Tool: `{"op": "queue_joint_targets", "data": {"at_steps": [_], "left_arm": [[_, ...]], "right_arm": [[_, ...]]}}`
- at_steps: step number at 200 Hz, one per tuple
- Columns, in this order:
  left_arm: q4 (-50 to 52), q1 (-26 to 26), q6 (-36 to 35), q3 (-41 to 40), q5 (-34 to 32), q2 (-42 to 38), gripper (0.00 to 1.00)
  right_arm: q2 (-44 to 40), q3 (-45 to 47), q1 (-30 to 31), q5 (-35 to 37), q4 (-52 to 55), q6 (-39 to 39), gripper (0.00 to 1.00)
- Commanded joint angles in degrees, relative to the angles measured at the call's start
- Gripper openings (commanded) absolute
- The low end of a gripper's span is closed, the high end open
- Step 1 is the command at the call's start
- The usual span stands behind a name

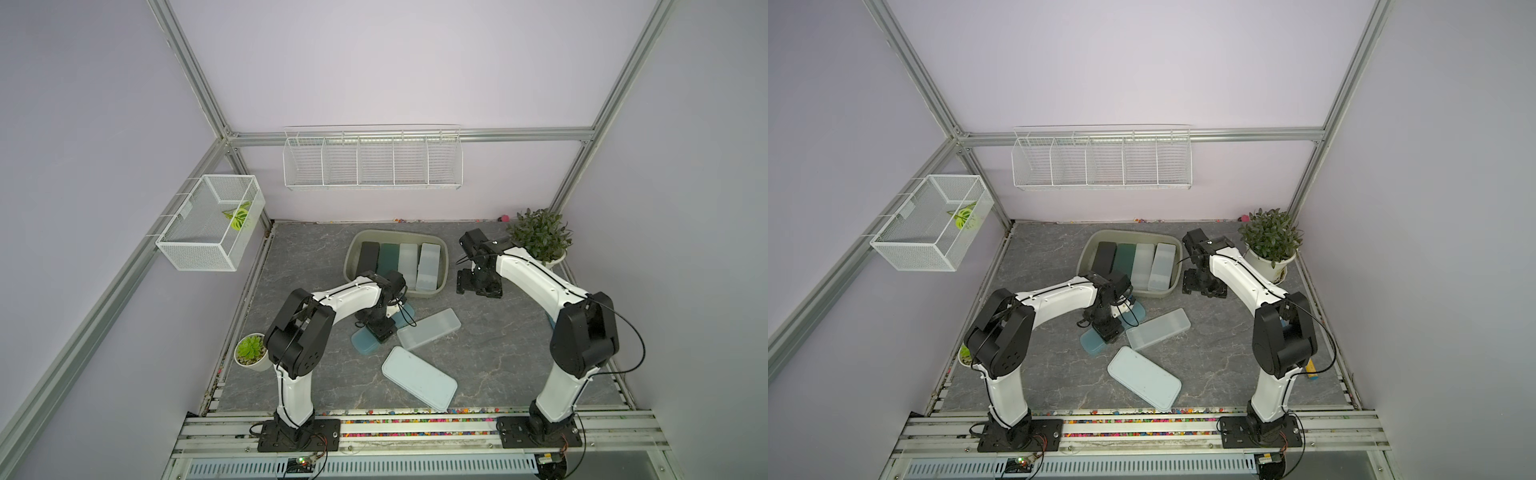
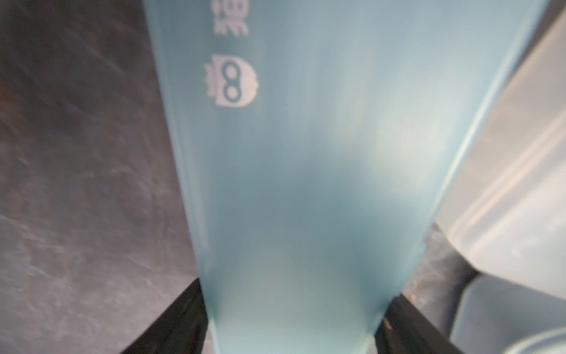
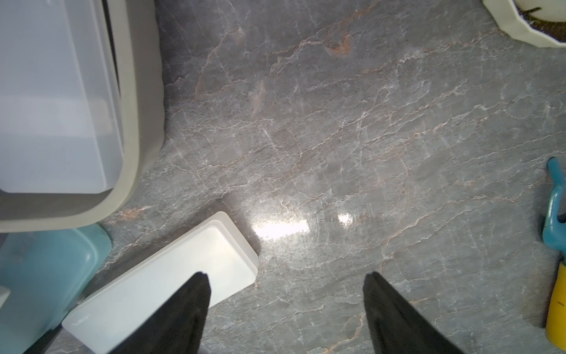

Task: Put the pencil case into the storage box
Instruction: Pick up the pencil case from the center of the board.

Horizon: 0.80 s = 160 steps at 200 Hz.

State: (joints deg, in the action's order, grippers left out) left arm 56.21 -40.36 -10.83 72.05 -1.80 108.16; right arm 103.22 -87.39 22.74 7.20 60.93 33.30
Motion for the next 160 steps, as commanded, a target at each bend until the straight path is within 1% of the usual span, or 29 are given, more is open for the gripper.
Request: {"op": "queue_joint_targets", "data": {"at_steps": [1,38,74,108,130,160], "left_arm": [[5.85,-0.51,5.83,-2.68,3.38,-1.14,0.57],[7.94,-0.16,9.82,-2.83,0.72,-6.90,0.55],[10.64,0.02,11.40,-0.25,-2.33,-7.88,0.55],[13.01,0.02,11.43,2.64,-0.43,-9.81,0.55],[14.81,0.11,11.19,4.89,-0.59,-10.92,0.55],[16.85,1.09,10.83,10.62,-1.43,-11.86,0.55]], "right_arm": [[-0.65,0.05,-0.35,-0.17,-0.28,-0.61,0.84],[-1.34,0.34,-0.42,0.01,-0.79,0.01,0.84],[-2.10,1.61,-0.33,-0.26,-1.60,0.90,0.83],[-3.26,2.91,-0.25,-0.08,-1.95,1.41,0.83],[-3.97,3.84,-0.32,0.09,-2.20,1.85,0.83],[-4.65,4.38,-0.30,0.09,-2.30,2.12,0.83]]}}
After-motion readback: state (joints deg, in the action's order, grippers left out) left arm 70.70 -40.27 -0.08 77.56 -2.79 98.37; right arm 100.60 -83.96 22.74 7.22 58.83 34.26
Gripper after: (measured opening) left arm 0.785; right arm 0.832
